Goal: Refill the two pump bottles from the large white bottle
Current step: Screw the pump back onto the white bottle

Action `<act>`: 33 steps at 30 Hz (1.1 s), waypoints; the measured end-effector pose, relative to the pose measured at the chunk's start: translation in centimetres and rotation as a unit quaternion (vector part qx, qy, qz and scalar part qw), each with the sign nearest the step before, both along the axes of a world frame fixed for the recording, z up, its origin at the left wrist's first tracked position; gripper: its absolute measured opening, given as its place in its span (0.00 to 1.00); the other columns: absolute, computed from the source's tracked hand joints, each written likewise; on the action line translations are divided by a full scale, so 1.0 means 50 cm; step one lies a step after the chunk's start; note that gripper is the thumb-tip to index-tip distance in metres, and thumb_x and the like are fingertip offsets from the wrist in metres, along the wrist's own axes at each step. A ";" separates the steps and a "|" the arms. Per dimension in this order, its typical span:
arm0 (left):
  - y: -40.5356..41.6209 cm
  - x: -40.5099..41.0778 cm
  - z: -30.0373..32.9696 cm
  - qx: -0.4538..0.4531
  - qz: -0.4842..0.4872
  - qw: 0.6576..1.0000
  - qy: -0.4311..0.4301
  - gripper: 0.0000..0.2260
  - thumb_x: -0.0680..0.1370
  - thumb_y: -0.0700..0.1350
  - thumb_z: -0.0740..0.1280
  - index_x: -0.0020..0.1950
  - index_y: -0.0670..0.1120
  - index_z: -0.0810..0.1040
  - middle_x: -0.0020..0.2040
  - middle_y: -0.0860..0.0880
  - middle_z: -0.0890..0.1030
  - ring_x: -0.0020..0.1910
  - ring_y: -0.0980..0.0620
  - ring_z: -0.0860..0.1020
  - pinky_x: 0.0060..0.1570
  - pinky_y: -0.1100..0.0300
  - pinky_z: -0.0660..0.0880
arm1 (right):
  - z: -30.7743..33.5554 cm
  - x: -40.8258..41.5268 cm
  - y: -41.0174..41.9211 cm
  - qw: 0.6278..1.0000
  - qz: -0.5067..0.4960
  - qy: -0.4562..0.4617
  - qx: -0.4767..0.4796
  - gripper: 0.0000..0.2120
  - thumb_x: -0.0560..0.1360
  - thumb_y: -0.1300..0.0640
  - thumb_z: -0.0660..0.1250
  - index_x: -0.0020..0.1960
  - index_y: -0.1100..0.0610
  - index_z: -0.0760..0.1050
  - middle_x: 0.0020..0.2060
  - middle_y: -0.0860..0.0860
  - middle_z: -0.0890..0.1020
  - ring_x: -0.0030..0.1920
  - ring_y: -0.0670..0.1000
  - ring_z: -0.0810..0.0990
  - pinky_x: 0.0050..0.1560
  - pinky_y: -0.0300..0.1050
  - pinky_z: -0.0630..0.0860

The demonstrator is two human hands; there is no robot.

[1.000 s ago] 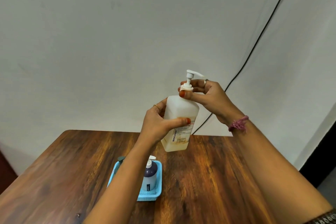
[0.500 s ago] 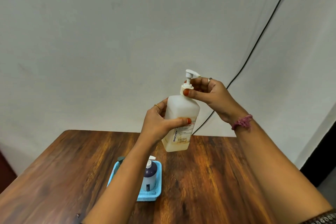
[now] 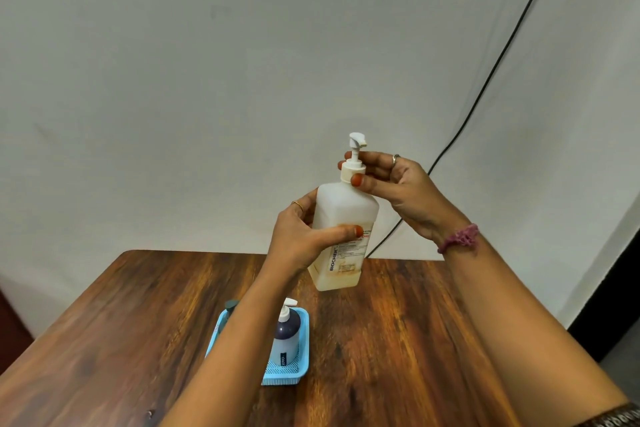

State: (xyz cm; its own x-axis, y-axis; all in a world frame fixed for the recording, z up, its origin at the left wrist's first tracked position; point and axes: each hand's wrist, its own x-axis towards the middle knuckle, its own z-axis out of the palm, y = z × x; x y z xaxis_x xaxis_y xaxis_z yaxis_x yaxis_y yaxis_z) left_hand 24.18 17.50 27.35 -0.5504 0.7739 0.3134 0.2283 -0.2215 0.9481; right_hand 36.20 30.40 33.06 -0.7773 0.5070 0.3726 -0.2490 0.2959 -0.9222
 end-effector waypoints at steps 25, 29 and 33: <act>-0.002 0.009 0.005 0.008 0.007 1.000 -0.002 0.28 0.63 0.42 0.80 0.60 0.52 0.77 0.51 0.54 0.83 0.46 0.59 0.82 0.40 0.65 0.79 | 0.000 0.000 -0.011 0.999 -0.050 0.013 -0.013 0.20 0.65 0.58 0.74 0.55 0.58 0.76 0.52 0.57 0.83 0.53 0.51 0.82 0.54 0.44 0.78; -0.005 0.009 0.009 0.008 0.000 1.000 -0.005 0.26 0.63 0.42 0.80 0.58 0.54 0.77 0.50 0.53 0.84 0.46 0.58 0.83 0.41 0.64 0.79 | 0.008 0.001 -0.010 0.999 -0.037 0.026 -0.021 0.19 0.65 0.59 0.74 0.55 0.57 0.76 0.54 0.57 0.82 0.55 0.52 0.81 0.56 0.44 0.78; -0.003 0.009 0.010 0.007 0.001 1.000 -0.006 0.27 0.63 0.43 0.80 0.59 0.53 0.77 0.50 0.54 0.83 0.46 0.58 0.82 0.41 0.64 0.79 | 0.014 0.005 -0.002 0.999 -0.023 0.016 -0.019 0.19 0.69 0.62 0.72 0.59 0.61 0.74 0.55 0.58 0.82 0.57 0.53 0.81 0.57 0.45 0.77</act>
State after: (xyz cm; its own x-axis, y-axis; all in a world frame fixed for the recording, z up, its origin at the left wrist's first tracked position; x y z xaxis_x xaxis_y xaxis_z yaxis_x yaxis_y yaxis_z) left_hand 24.66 17.33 27.86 -0.5558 0.7687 0.3164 0.2166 -0.2336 0.9479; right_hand 36.46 30.30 33.75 -0.7408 0.5565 0.3761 -0.2644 0.2731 -0.9249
